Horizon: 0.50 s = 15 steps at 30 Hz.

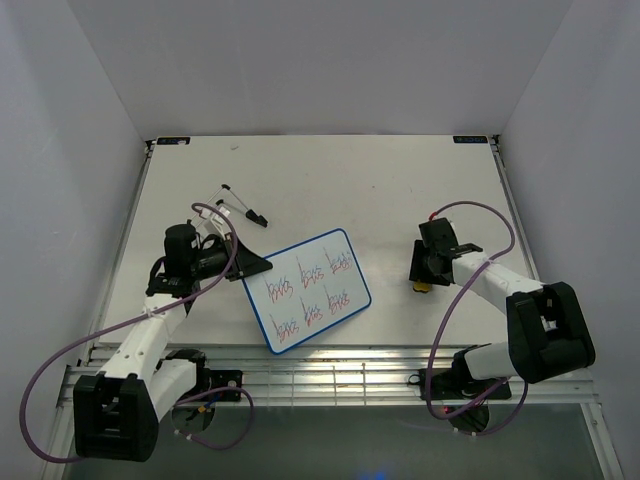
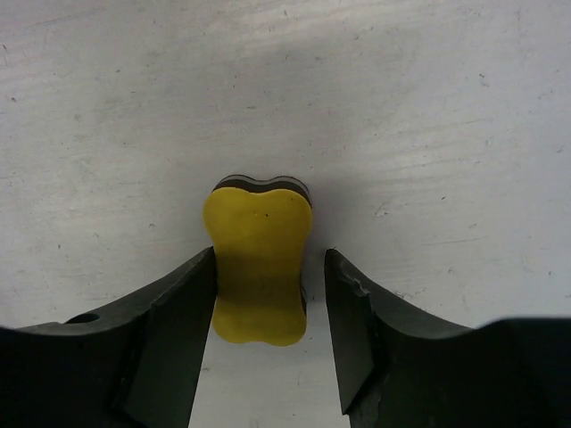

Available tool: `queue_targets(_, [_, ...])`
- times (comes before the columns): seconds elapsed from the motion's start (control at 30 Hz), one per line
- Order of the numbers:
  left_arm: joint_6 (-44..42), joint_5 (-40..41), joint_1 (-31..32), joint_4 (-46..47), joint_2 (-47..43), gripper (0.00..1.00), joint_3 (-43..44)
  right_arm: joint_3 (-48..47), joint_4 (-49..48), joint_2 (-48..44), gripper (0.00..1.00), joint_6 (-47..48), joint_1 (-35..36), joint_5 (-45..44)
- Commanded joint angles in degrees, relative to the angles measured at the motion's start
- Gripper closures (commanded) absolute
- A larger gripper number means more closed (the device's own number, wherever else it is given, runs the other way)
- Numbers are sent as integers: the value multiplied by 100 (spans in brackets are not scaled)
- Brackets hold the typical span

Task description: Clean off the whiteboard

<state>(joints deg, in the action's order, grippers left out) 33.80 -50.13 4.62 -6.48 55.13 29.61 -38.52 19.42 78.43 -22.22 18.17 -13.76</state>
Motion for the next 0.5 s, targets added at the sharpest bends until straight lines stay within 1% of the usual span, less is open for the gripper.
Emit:
queue_targets(0.0, [-75, 65, 74, 15, -99, 100, 10, 117, -272, -109, 44, -186, 63, -127])
queue_targets(0.27, [-75, 135, 171, -2, -178, 100, -7, 170, -316, -126, 50, -169, 72, -92])
queue_targets(0.33, [-75, 135, 197, -2, -161, 100, 1, 143, -290, -144, 49, -160, 81, -109])
queue_targets(0.37, [-75, 135, 214, -2, -152, 100, 1, 100, -255, -179, 47, -160, 90, -118])
queue_targets(0.47, [-75, 135, 267, -11, -143, 100, 1, 64, -202, -241, 46, -151, 107, -162])
